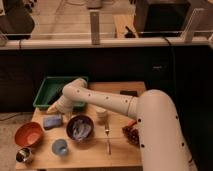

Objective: Place sponge in table surface

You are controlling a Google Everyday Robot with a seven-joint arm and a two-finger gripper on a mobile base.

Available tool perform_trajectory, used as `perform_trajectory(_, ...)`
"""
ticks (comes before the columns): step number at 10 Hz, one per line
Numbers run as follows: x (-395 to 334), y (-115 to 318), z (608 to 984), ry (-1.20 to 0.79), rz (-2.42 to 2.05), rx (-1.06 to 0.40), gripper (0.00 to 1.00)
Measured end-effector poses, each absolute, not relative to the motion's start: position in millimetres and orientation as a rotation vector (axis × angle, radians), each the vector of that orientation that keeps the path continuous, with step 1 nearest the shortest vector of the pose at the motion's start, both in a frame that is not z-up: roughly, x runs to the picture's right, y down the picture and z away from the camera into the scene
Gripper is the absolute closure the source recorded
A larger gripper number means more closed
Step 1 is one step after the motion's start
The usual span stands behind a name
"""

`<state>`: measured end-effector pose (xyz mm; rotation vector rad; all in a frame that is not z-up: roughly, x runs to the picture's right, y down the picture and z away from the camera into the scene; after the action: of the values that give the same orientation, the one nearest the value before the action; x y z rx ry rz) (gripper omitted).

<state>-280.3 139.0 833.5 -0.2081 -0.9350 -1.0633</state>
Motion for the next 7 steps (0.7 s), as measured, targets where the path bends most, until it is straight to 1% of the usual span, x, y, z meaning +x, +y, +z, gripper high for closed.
perform_trajectory(7,-280.0,137.2,832.0,-0.931,-1.053,-0.196,0.2)
